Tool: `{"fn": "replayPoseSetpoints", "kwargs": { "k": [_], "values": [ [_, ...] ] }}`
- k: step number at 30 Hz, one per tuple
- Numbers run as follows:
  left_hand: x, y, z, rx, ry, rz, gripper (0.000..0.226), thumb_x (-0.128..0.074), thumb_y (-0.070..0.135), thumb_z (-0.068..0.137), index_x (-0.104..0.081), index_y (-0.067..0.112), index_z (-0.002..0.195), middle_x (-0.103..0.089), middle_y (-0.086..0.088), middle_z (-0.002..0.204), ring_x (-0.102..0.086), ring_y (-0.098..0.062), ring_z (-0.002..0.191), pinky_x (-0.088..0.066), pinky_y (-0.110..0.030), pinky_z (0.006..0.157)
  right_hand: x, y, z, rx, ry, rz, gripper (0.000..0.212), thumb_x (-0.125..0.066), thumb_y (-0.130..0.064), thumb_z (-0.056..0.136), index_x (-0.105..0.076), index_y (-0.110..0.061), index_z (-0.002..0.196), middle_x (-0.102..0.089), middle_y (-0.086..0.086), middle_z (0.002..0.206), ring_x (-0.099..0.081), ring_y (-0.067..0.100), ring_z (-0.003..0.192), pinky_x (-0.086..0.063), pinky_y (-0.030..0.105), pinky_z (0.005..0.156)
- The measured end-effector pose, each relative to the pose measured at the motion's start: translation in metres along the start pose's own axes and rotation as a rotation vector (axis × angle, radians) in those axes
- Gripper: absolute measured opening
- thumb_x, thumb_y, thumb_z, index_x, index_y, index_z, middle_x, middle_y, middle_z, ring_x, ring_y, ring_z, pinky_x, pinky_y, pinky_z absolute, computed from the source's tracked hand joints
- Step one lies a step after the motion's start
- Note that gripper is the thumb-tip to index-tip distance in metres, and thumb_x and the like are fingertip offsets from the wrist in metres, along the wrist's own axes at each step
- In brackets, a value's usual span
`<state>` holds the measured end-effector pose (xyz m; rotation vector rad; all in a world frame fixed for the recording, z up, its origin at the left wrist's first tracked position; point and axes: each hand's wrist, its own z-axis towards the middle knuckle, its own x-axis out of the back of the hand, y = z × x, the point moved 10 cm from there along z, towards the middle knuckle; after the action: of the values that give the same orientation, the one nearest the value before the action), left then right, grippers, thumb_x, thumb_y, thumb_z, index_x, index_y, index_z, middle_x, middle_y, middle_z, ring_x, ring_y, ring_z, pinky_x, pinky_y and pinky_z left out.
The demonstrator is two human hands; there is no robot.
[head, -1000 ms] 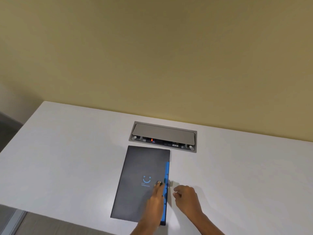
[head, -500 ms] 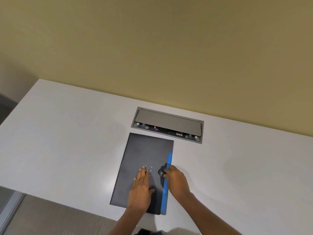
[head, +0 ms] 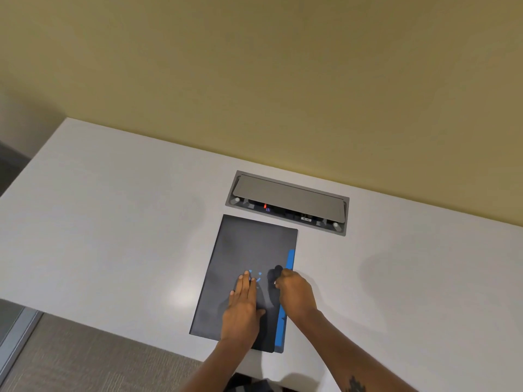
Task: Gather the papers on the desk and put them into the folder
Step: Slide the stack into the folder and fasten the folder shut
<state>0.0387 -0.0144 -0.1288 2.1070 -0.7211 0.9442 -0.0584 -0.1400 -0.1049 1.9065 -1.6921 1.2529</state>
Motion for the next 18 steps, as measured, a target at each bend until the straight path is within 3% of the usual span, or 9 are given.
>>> {"fn": "replayPoseSetpoints", "kwargs": {
  "k": [3,6,10,13,15,16,18],
  "values": [
    [-0.003,0.000,0.001,-0.011,0.003,0.015,0.084,-0.056,0.035,0.100,-0.003,0.018,0.164,0.009,-0.001,0.173,0.008,-0.019,0.160,-0.014,-0.039,0.130,0.003,-0.010,-0.001,0.048,-0.005,-0.015,0.028,-0.047,-0.005,0.107,-0.065,-0.002,0.127,-0.064,0.016,0.134,-0.062,0.034,0.122,-0.053,0.043,0.103],
    [-0.004,0.000,0.001,-0.015,-0.003,0.040,0.086,-0.057,0.035,0.100,-0.001,0.016,0.163,0.009,-0.003,0.173,0.009,-0.021,0.160,-0.011,-0.040,0.130,-0.002,-0.011,0.003,0.031,-0.040,-0.102,0.033,-0.052,-0.015,0.109,-0.057,-0.007,0.141,-0.063,0.013,0.142,-0.063,0.030,0.129,-0.049,0.034,0.112],
    [-0.003,0.003,0.003,-0.021,-0.030,0.067,0.087,-0.055,0.038,0.100,0.000,0.015,0.163,0.010,-0.005,0.173,0.009,-0.022,0.160,-0.008,-0.041,0.130,-0.006,-0.022,0.000,0.093,0.024,-0.164,0.037,-0.055,-0.012,0.108,-0.054,-0.003,0.144,-0.063,0.015,0.142,-0.067,0.031,0.123,-0.055,0.035,0.108],
    [0.006,0.006,0.000,-0.026,-0.026,0.033,0.084,-0.055,0.039,0.100,-0.005,0.020,0.164,0.005,-0.002,0.173,0.001,-0.021,0.160,-0.019,-0.039,0.129,-0.005,-0.025,0.000,0.127,0.074,-0.166,0.037,-0.059,-0.009,0.106,-0.055,-0.003,0.142,-0.065,0.017,0.137,-0.069,0.031,0.119,-0.058,0.035,0.104],
    [0.026,0.002,-0.002,-0.011,0.040,-0.088,0.073,-0.058,0.037,0.098,-0.021,0.027,0.161,-0.024,0.003,0.169,-0.038,-0.019,0.151,-0.047,-0.033,0.111,0.003,-0.020,-0.003,0.087,0.118,-0.061,0.035,-0.063,-0.010,0.104,-0.058,-0.006,0.138,-0.068,0.014,0.131,-0.071,0.029,0.114,-0.059,0.034,0.100],
    [0.040,-0.004,-0.003,0.013,0.104,-0.154,0.067,-0.059,0.036,0.098,-0.029,0.030,0.158,-0.049,0.005,0.156,-0.061,-0.016,0.130,-0.056,-0.029,0.095,0.008,-0.013,-0.005,0.050,0.147,0.019,0.033,-0.066,-0.012,0.102,-0.061,-0.008,0.134,-0.070,0.012,0.127,-0.072,0.027,0.111,-0.060,0.033,0.098],
    [0.069,-0.023,-0.005,0.082,0.233,-0.240,0.053,-0.058,0.034,0.099,-0.043,0.033,0.150,-0.077,0.006,0.112,-0.073,-0.013,0.087,-0.059,-0.027,0.073,0.015,0.009,-0.014,-0.066,0.204,0.217,0.028,-0.074,-0.017,0.097,-0.065,-0.010,0.123,-0.070,0.008,0.117,-0.071,0.022,0.099,-0.061,0.028,0.092]
  ]
}}
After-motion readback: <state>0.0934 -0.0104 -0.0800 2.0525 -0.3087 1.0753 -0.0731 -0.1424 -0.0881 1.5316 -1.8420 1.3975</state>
